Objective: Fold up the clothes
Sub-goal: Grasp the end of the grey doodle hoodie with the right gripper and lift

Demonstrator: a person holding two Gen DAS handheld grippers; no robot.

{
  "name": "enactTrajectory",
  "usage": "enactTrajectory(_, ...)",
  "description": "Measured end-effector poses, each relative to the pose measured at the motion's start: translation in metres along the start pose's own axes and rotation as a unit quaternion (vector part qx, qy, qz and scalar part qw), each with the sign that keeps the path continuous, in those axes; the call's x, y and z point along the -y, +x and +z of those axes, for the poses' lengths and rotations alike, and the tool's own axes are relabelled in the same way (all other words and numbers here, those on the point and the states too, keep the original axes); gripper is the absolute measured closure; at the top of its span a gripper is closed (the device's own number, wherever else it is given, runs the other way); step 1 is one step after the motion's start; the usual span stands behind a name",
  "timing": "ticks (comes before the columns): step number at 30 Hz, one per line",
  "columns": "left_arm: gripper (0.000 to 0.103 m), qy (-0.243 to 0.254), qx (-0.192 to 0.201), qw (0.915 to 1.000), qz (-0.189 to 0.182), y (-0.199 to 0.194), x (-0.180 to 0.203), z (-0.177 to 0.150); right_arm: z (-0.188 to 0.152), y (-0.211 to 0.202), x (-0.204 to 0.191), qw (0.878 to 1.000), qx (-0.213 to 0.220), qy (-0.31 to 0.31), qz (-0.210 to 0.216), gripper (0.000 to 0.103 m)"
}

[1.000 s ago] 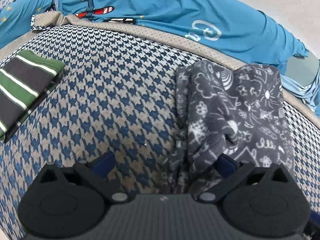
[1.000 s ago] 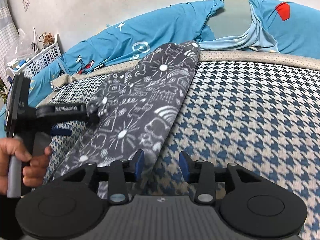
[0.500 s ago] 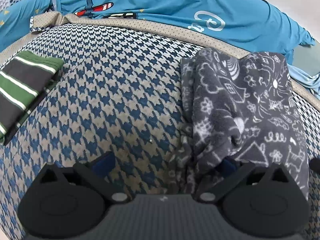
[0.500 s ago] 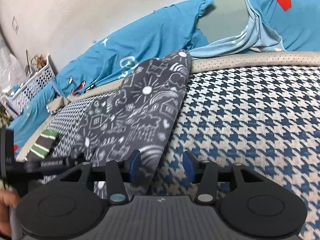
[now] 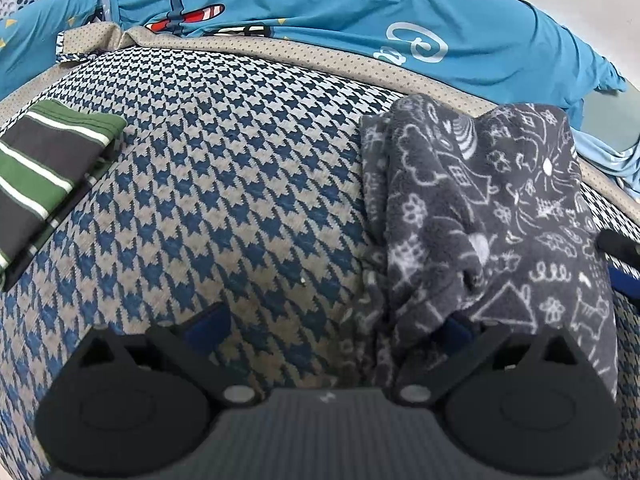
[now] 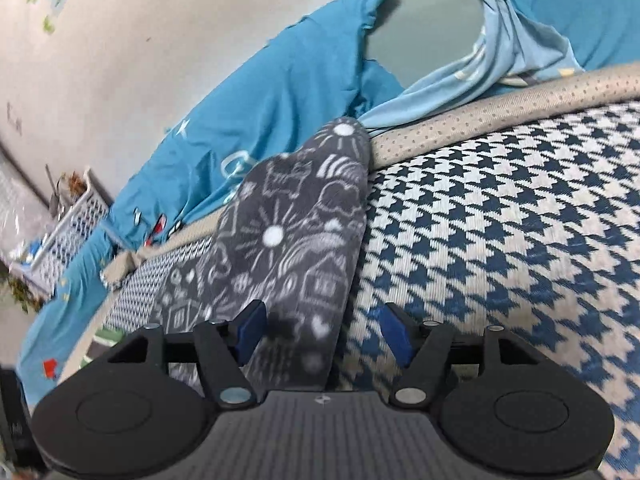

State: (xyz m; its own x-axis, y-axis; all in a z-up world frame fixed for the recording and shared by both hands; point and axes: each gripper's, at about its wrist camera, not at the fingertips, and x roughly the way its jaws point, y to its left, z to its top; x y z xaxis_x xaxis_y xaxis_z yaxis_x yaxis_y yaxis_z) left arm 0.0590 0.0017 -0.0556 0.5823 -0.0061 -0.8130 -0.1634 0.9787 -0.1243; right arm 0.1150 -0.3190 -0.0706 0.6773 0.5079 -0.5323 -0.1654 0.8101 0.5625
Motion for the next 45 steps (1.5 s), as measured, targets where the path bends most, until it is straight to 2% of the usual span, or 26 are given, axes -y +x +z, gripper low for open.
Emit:
enactTrajectory(10, 0.000, -0.004, 0.001, 1.0000, -0.005, -0.001, -0.003, -0.002, 0.019, 0.028, 0.012, 0.999, 0.026, 0.032, 0.019, 0.036)
enactTrajectory(23, 0.000, -0.001, 0.004, 0.9999, -0.014, -0.001, -0.006, -0.004, 0.021, 0.056, 0.002, 0.998, 0.029, -0.015, 0.053, 0.037)
enactTrajectory(25, 0.000, 0.000, 0.004, 0.9999, -0.014, -0.001, -0.006, -0.005, 0.021, 0.059, 0.002, 0.998, 0.027, -0.018, 0.060, 0.042)
enactTrajectory(27, 0.000, 0.001, 0.006, 0.9999, -0.014, -0.002, -0.006, -0.006, 0.020, 0.062, 0.004, 0.997, 0.026, -0.017, 0.065, 0.054)
enactTrajectory(30, 0.000, 0.001, 0.007, 0.9999, -0.013, -0.002, -0.005, -0.007, 0.020, 0.066, 0.009, 0.997, 0.025, -0.008, 0.075, 0.065)
enactTrajectory(34, 0.000, 0.002, 0.008, 0.9999, -0.011, -0.002, -0.004, -0.007, 0.021, 0.071, 0.012, 0.996, 0.019, 0.007, 0.087, 0.073)
enactTrajectory(35, 0.000, 0.002, 0.008, 0.9999, -0.010, -0.002, -0.004, -0.007, 0.020, 0.072, 0.011, 0.996, 0.019, 0.007, 0.085, 0.079)
enactTrajectory(39, 0.000, 0.001, 0.006, 1.0000, -0.002, -0.003, 0.000, -0.006, 0.018, 0.073, -0.003, 0.999, 0.028, -0.008, 0.044, 0.085)
enactTrajectory(45, 0.000, 0.011, 0.010, 0.9998, 0.012, -0.006, 0.008, -0.005, 0.017, 0.061, -0.025, 0.998, 0.047, -0.029, -0.014, 0.088)
